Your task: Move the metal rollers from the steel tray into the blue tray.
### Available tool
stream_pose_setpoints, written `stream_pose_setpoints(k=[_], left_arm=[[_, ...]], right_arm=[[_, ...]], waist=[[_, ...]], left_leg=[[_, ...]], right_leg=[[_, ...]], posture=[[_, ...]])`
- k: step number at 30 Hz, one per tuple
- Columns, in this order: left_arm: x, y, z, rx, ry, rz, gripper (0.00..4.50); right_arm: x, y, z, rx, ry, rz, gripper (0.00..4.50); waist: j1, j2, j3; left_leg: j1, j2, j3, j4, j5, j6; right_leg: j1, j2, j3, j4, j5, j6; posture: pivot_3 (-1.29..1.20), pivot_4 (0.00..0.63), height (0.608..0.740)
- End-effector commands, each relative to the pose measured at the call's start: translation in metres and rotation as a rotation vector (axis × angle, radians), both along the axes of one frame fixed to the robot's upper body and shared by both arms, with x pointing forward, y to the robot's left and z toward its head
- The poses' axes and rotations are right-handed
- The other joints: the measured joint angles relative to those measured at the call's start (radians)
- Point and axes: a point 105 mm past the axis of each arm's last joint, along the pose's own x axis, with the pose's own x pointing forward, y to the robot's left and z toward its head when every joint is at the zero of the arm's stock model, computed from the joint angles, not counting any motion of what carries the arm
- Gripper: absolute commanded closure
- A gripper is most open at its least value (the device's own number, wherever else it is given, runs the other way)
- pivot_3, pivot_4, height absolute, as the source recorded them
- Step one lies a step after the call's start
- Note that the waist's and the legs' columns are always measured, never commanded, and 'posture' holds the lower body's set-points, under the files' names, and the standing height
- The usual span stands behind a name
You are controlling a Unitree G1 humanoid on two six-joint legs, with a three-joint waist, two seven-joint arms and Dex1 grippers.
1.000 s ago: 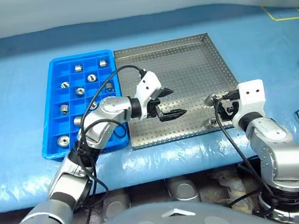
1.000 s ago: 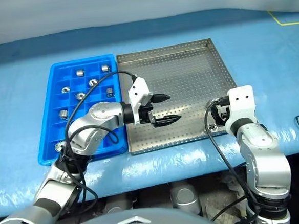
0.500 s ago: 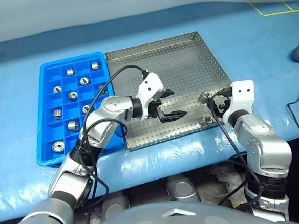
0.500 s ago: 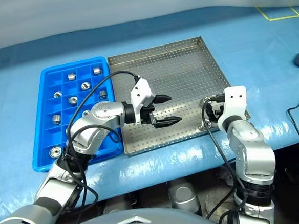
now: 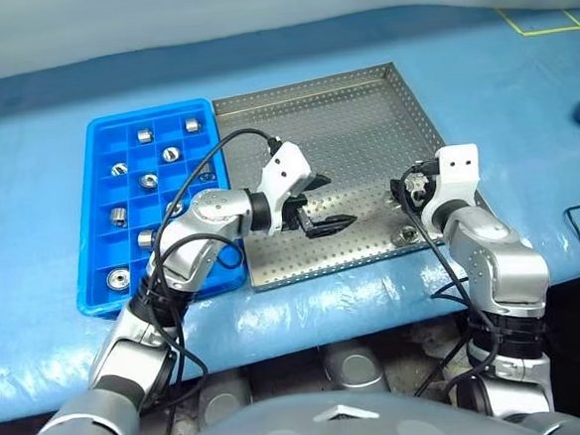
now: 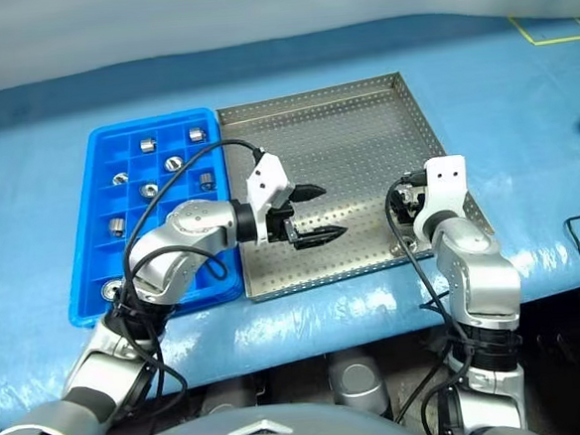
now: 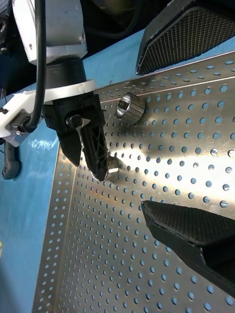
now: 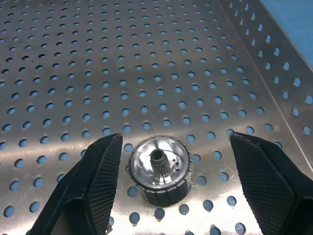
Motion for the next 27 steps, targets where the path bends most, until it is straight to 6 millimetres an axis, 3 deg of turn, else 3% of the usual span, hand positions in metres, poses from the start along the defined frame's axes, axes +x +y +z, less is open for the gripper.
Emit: stream_pose_setpoints(k=[1,9,20,23,27], left_arm=[[-0.002,0.0,0.014,-0.024,-0.05,-0.005,0.0],[-0.002,0.002,0.014,-0.018,-0.055,0.0,0.0],[-0.002,0.002,0.014,-0.016,-0.054,-0.001,0.0],[-0.002,0.001,0.013,-0.016,-0.055,0.0,0.0],[0.0,0.004,0.014,-0.016,-0.056,0.009,0.0]], right_arm=[[0.005,0.005,0.01,0.013,-0.048,0.02,0.81],[0.004,-0.005,-0.007,-0.007,0.022,-0.027,0.81],[0.002,-0.012,-0.014,-0.023,0.051,-0.042,0.81],[0.003,-0.012,-0.014,-0.018,0.05,-0.039,1.4],[0.004,-0.008,-0.01,-0.012,0.03,-0.03,2.66]], waist=[[0.007,0.0,0.0],[0.021,0.0,0.0],[0.021,0.0,0.0],[0.021,0.0,0.0],[0.022,0.0,0.0]], left_leg=[[0.0,0.0,0.0,0.0,0.0,0.0],[0.0,0.0,0.0,0.0,0.0,0.0],[0.0,0.0,0.0,0.0,0.0,0.0],[0.0,0.0,0.0,0.0,0.0,0.0],[0.0,0.0,0.0,0.0,0.0,0.0]], right_leg=[[0.0,0.0,0.0,0.0,0.0,0.0],[0.0,0.0,0.0,0.0,0.0,0.0],[0.0,0.0,0.0,0.0,0.0,0.0],[0.0,0.0,0.0,0.0,0.0,0.0],[0.0,0.0,0.0,0.0,0.0,0.0]], posture=[[-0.15,0.15,0.74],[-0.14,0.15,0.74],[-0.14,0.15,0.74],[-0.14,0.15,0.74],[-0.14,0.15,0.74]])
